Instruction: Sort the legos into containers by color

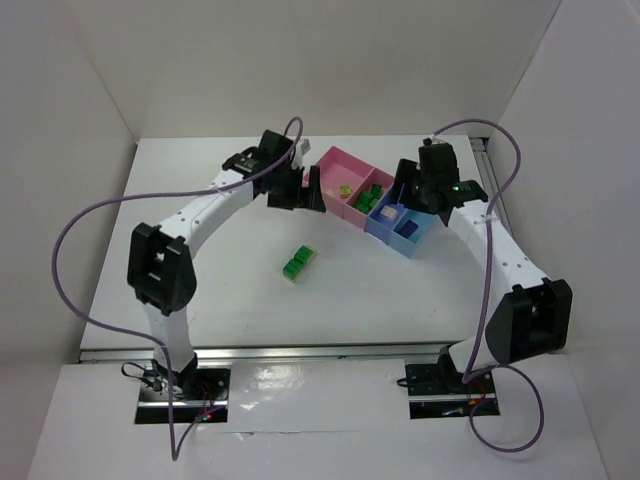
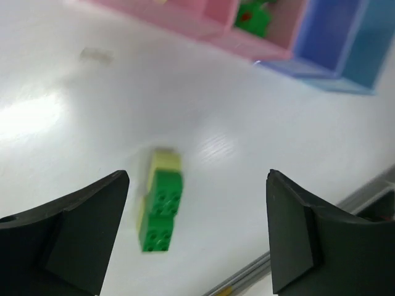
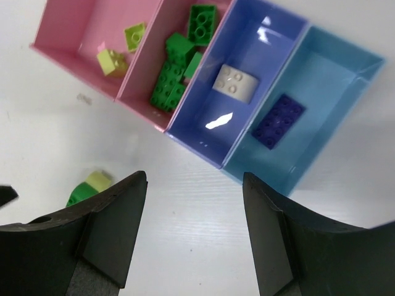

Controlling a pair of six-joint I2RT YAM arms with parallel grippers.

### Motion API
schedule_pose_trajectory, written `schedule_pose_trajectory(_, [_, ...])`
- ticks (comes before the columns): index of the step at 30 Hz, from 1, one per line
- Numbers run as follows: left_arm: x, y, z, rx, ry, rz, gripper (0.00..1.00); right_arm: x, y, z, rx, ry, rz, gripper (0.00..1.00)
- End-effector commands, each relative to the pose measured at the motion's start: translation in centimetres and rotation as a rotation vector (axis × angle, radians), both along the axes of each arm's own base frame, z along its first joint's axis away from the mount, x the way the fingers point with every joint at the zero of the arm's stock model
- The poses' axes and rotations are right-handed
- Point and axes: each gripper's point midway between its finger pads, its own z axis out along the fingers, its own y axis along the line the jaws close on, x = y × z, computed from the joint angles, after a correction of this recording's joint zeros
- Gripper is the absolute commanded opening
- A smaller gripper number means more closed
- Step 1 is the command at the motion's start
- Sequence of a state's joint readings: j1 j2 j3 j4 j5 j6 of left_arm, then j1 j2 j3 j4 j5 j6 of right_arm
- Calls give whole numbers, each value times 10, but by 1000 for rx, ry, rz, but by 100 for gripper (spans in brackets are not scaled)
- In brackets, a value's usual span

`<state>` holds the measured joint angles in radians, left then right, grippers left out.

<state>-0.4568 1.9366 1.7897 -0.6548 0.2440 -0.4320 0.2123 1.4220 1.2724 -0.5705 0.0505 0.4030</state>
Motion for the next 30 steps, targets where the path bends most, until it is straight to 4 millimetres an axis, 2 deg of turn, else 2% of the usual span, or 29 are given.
schedule_pose_trajectory(1, [-61, 50, -62, 320, 100, -15, 93, 6, 22, 1, 21, -24, 50, 71])
schedule_pose_trajectory(2, [-71, 57, -69, 334, 129, 7, 98, 6, 27, -4, 19, -11, 52, 71])
schedule_pose_trajectory(5, [-104, 60, -97, 348, 212, -30, 98, 9, 34, -2, 22, -21, 67, 71])
schedule_pose_trajectory(7, [-112, 53, -101, 356, 199, -57, 98, 8, 45, -2, 16, -22, 89, 72])
schedule_pose_trajectory(9, [-115, 43, -104, 365, 190, -63, 96, 6, 46, -3, -1, -18, 85, 72])
schedule_pose_trajectory(13, [-99, 35, -111, 417, 142, -2, 86, 3, 50, -7, 3, -8, 89, 72])
schedule_pose_trajectory(15, [-87, 34, -104, 423, 108, 37, 79, -1, 51, -4, 4, -10, 86, 72])
schedule_pose_trajectory(17, [-77, 31, -107, 432, 97, 58, 73, -4, 50, -1, 7, -18, 86, 72])
schedule_pose_trajectory(18, [-77, 27, -108, 433, 95, 49, 71, -7, 47, -8, -6, 0, 78, 72])
schedule_pose_trajectory(20, [-71, 25, -108, 439, 85, 56, 68, -9, 46, -8, -6, 0, 78, 72])
schedule_pose_trajectory(21, [-72, 25, -116, 452, 101, 53, 64, -9, 46, -8, -6, 0, 78, 72])
schedule_pose_trajectory(23, [-69, 26, -121, 468, 99, 46, 60, -11, 45, -8, -6, 0, 78, 72])
schedule_pose_trajectory(24, [-67, 26, -117, 477, 89, 42, 59, -11, 45, -8, -6, 0, 78, 72])
schedule_pose_trajectory(26, [-65, 26, -124, 491, 97, 31, 50, -11, 45, -8, -6, 0, 78, 72])
schedule_pose_trajectory(30, [-63, 25, -120, 498, 98, 20, 31, -11, 44, -8, -13, -2, 70, 72])
